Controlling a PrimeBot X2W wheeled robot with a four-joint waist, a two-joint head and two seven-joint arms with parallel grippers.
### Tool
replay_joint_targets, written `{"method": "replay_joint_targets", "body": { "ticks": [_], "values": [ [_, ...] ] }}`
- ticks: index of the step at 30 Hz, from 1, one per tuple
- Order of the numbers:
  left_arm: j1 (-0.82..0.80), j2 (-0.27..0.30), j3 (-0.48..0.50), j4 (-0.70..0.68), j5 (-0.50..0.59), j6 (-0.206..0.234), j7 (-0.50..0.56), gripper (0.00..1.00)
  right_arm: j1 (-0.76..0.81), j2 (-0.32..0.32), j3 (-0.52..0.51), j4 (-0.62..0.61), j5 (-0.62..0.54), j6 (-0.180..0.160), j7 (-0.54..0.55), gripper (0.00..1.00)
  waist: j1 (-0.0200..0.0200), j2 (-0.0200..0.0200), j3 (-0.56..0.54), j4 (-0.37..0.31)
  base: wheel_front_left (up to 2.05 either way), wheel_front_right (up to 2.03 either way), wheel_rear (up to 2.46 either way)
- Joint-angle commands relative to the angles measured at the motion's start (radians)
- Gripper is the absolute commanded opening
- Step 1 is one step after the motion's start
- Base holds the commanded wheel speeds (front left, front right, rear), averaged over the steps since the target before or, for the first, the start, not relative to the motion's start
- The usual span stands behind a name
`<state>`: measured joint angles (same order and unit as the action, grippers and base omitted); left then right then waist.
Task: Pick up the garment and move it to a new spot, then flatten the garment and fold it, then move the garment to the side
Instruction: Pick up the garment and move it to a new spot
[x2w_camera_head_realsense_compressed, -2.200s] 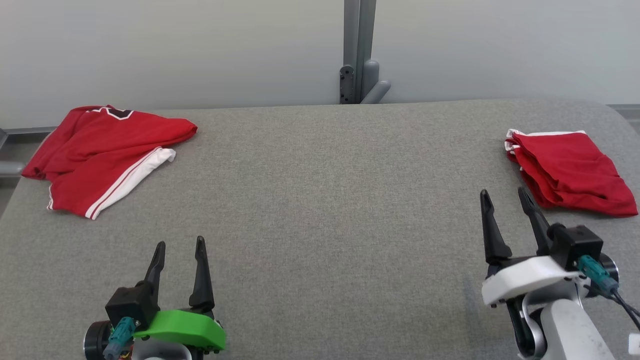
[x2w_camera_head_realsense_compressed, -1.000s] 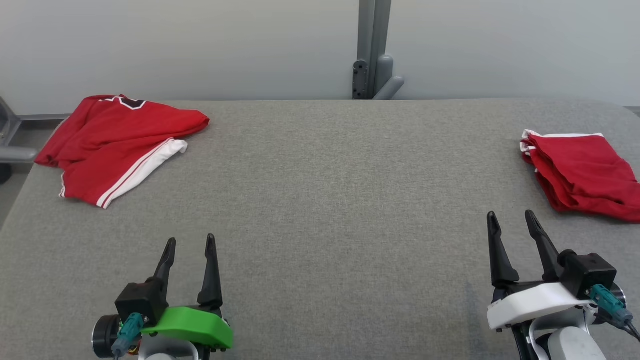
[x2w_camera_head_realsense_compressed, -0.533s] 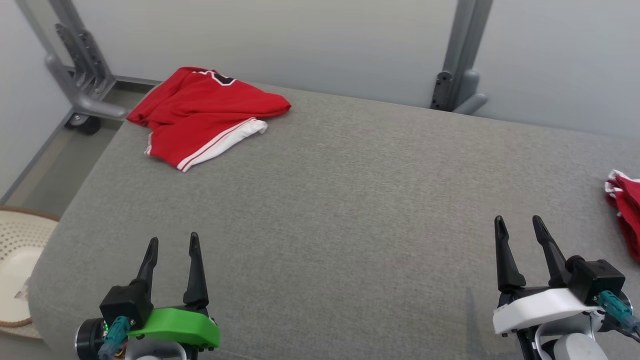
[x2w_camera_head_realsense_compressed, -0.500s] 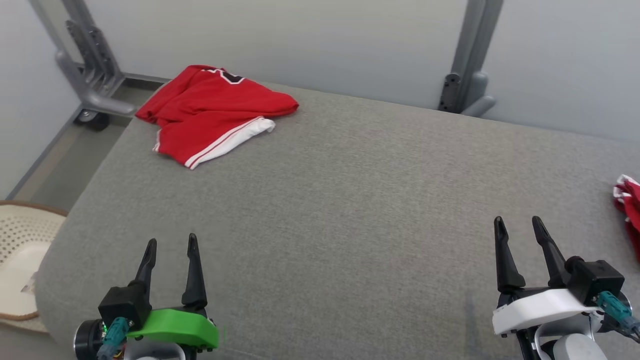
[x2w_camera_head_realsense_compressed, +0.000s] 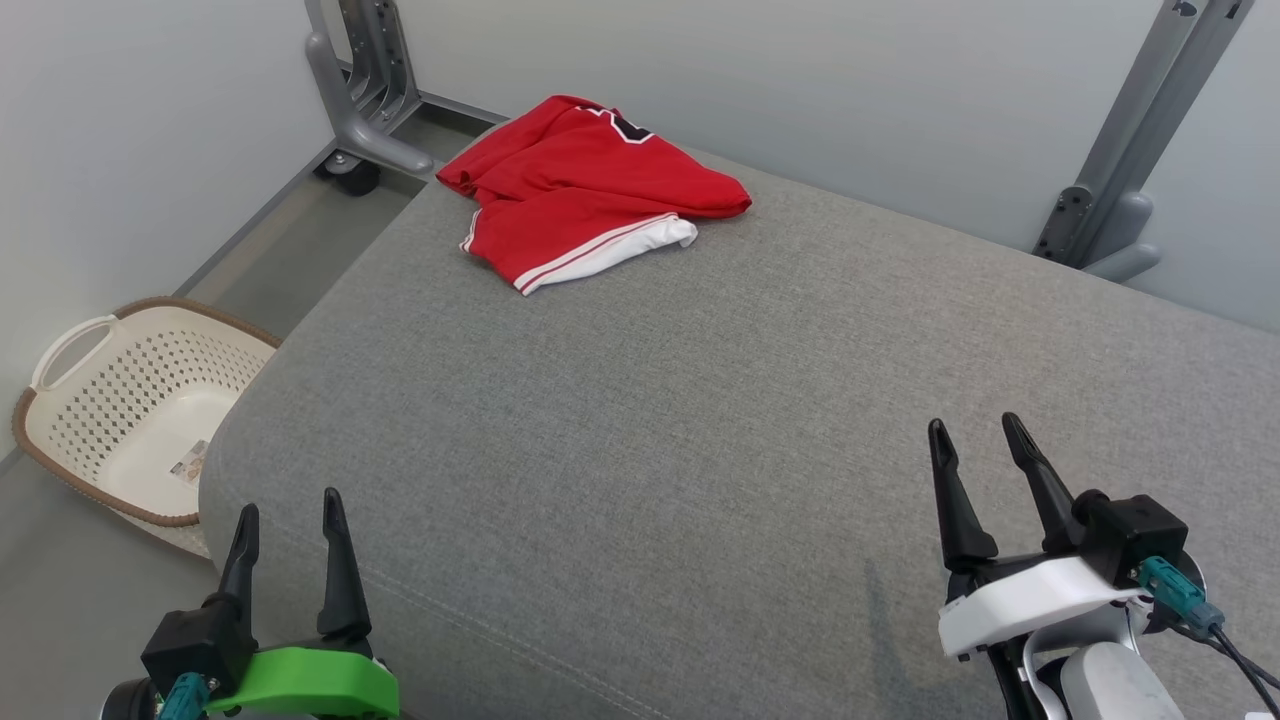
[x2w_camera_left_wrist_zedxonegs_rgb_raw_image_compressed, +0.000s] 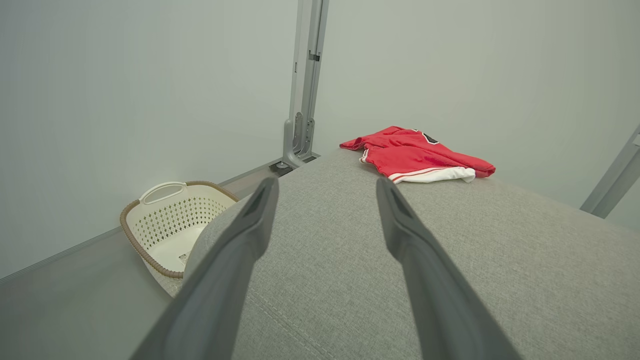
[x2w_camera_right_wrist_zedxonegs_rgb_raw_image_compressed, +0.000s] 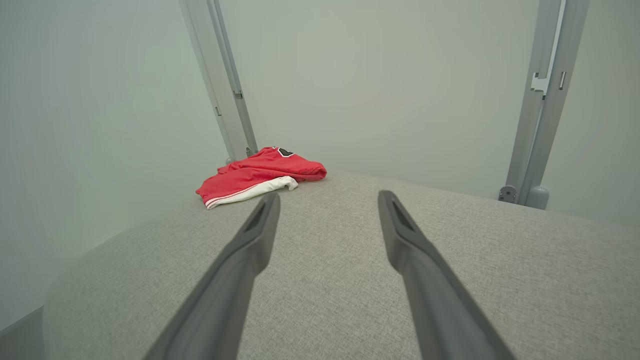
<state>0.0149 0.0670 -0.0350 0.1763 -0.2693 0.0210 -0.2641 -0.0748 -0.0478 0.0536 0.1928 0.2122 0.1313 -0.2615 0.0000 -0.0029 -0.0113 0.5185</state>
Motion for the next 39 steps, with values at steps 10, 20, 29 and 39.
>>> {"method": "replay_joint_targets", "body": {
  "ticks": [10,20,29,39],
  "values": [
    [0.004,-0.006,-0.003,-0.001,0.005,-0.003,-0.001,1.00,0.011,-0.005,-0.027,-0.004,-0.005,-0.001,-0.004,1.00,0.0000,0.0029,0.003,0.002,0.00,0.00,0.00],
    [-0.105,0.028,0.000,0.044,0.003,-0.022,0.000,1.00,0.019,-0.005,-0.060,-0.063,-0.034,-0.001,-0.004,1.00,0.0000,0.0029,0.054,-0.031,0.00,0.00,0.00],
    [-0.329,0.079,0.017,0.118,-0.024,-0.070,0.003,1.00,-0.058,-0.004,-0.053,-0.167,-0.054,-0.001,0.000,1.00,0.0000,0.0029,0.205,-0.169,0.00,0.00,0.00],
    [-0.655,0.199,0.017,0.332,-0.036,-0.117,0.070,1.00,-0.142,-0.005,-0.026,-0.286,-0.088,-0.001,0.014,1.00,0.0000,0.0029,0.401,-0.327,0.00,0.00,0.00]
  ]
}}
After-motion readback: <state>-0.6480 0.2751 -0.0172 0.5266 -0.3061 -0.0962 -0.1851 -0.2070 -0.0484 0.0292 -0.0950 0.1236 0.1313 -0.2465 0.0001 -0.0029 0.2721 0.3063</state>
